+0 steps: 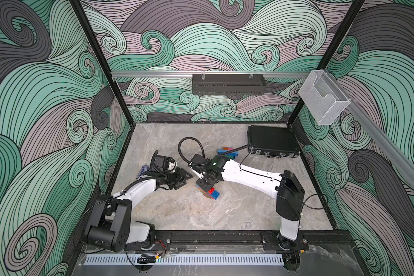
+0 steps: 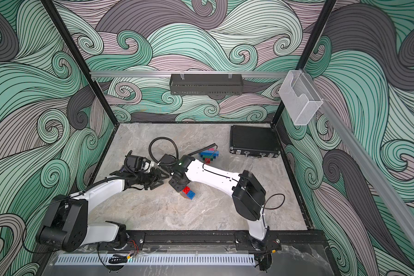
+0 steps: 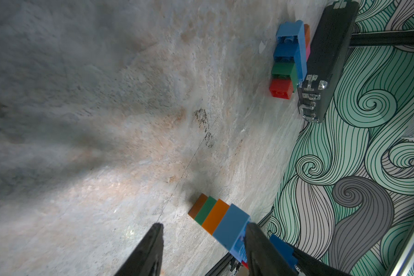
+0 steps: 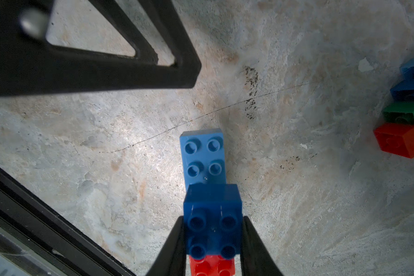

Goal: Assemble a heart with lego
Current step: Assemble the lego brick with the lego brick.

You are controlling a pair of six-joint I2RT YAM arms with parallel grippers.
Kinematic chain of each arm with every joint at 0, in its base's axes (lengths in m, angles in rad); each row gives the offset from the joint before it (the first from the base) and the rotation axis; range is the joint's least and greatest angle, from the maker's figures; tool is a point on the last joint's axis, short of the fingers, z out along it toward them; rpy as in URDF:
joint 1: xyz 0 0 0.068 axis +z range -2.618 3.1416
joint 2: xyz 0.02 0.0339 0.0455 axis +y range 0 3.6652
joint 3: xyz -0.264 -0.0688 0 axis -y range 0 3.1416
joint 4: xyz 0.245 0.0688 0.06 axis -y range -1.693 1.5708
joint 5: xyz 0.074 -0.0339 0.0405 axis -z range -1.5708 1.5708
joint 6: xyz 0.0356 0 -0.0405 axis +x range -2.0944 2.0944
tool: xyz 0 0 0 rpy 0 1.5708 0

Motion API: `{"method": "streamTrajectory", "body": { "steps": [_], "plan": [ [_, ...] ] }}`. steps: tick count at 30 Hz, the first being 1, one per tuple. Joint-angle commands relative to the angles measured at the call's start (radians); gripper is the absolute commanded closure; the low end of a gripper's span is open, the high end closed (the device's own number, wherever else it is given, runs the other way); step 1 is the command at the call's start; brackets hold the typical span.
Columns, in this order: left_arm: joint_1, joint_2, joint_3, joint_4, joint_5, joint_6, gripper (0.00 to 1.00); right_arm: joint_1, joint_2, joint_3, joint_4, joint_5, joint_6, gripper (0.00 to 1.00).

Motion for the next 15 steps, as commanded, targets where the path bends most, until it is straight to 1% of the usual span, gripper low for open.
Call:
{"method": "streamTrajectory", "body": {
  "steps": [1,8,15],
  "plan": [
    [-0.005,0.006,0.007,0.011,0.012,-0.006,0.44,0.009,-0.012,-0.025,0.007,0.021,0.02,0.75],
    [-0.005,0.007,0.005,0.011,0.01,-0.007,0.44,0.011,-0.008,-0.037,0.011,0.027,0.018,0.75],
    [-0.005,0.007,0.005,0.012,0.011,-0.005,0.45,0.013,-0.008,-0.074,0.012,0.058,0.007,0.75]
  ]
}}
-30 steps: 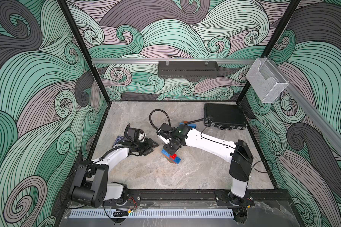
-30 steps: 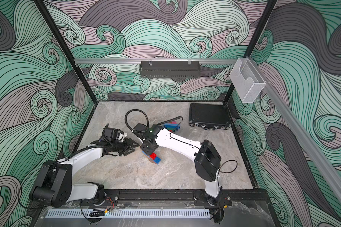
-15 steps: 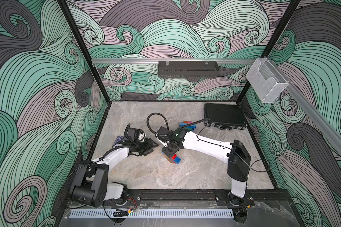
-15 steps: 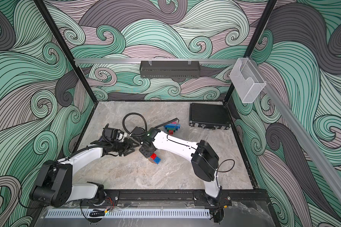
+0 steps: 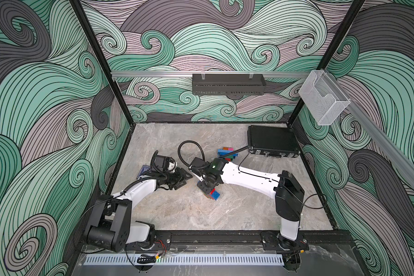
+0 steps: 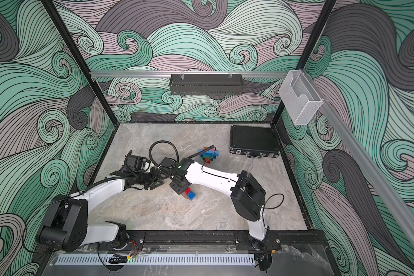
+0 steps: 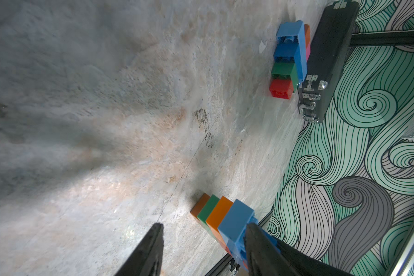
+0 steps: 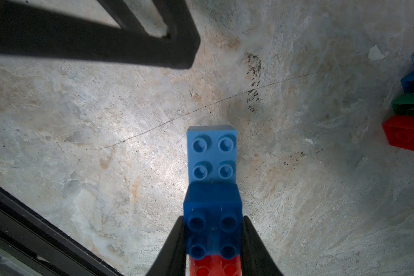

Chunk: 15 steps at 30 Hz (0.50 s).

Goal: Assemble a heart with lego
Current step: Assemble the lego brick with the lego brick.

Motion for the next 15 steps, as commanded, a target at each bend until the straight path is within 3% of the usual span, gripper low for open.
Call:
{"method": "streamTrajectory", "body": {
  "steps": [1,11,15],
  "plan": [
    [-0.005,0.007,0.005,0.013,0.014,-0.006,0.45,0.004,-0.008,-0.044,-0.015,0.039,-0.002,0.75],
    [-0.006,0.006,-0.005,0.023,0.024,-0.011,0.45,-0.005,0.018,-0.142,-0.012,-0.008,-0.028,0.76],
    [-0.005,0.004,0.0,0.022,0.022,-0.015,0.45,-0.02,0.041,-0.175,-0.009,-0.093,-0.025,0.76]
  ]
}}
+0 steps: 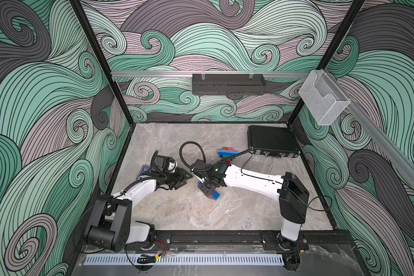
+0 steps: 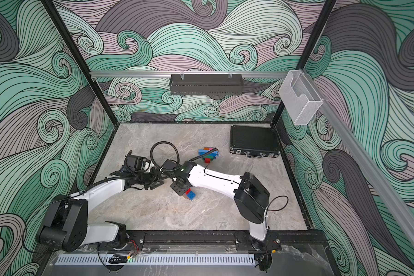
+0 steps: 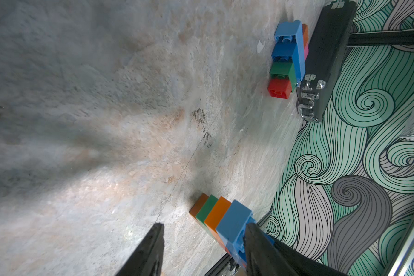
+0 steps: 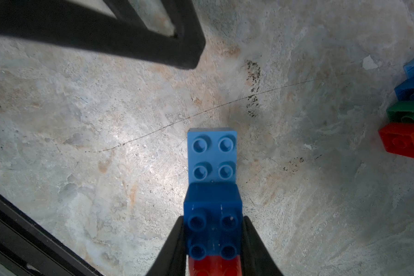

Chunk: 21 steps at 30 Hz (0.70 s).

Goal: Assemble a heart with lego
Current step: Assemble the lego brick with the lego brick.

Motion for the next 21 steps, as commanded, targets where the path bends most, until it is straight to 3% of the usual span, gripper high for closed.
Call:
{"method": "streamTrajectory", "body": {
  "steps": [1,11,21],
  "plan": [
    [-0.005,0.005,0.003,0.014,0.015,-0.013,0.45,-0.017,0.092,-0.09,-0.098,-0.086,-0.011,0.76],
    [-0.005,-0.013,0.018,-0.017,-0.003,-0.011,0.45,-0.018,0.12,-0.114,-0.12,0.051,-0.036,0.76],
    [-0.006,-0.027,0.024,-0.04,-0.018,-0.012,0.45,-0.035,0.062,-0.085,-0.083,-0.144,-0.109,0.76]
  ]
}}
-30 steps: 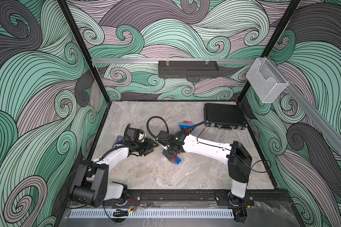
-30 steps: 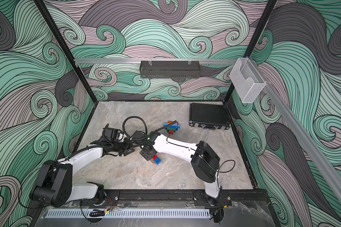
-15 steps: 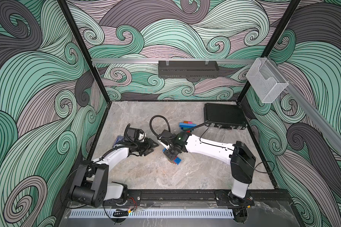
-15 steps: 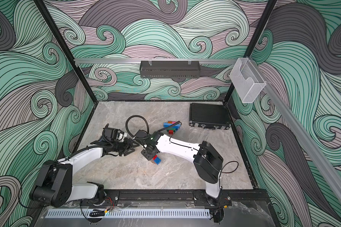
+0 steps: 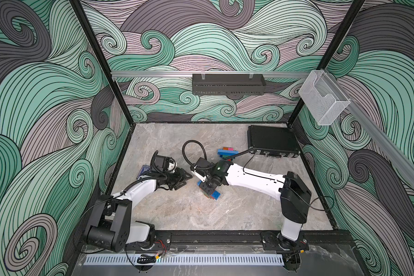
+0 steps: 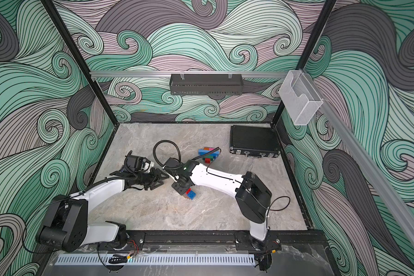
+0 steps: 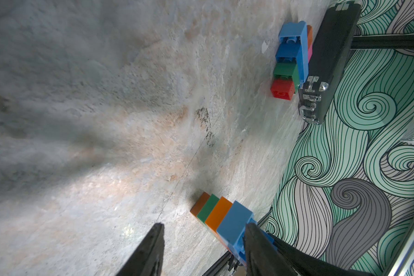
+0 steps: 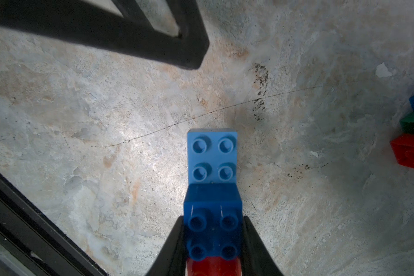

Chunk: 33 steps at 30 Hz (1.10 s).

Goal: Assemble a heart with lego
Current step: Assemble the lego brick with the lego brick.

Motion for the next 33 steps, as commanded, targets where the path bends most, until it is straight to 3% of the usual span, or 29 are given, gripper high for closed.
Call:
{"method": "streamTrajectory", "body": {
  "steps": [1,5,20,25,33],
  "plan": [
    [-0.005,-0.029,0.024,-0.026,-0.013,-0.001,0.46,-0.011,0.07,-0.057,-0.108,-0.097,-0.045,0.76],
    [-0.005,-0.04,0.024,-0.035,-0.022,0.001,0.46,-0.019,0.062,-0.037,-0.107,-0.148,-0.069,0.76],
    [-0.005,-0.049,0.023,-0.04,-0.019,0.004,0.45,-0.019,0.029,-0.001,-0.096,-0.119,-0.115,0.69],
    [-0.005,-0.047,0.023,-0.036,-0.019,0.004,0.45,-0.019,-0.003,0.017,-0.085,-0.113,-0.134,0.57],
    [-0.005,-0.055,0.023,-0.042,-0.026,0.008,0.45,-0.029,-0.028,0.029,-0.079,-0.202,-0.152,0.43]
  ]
}}
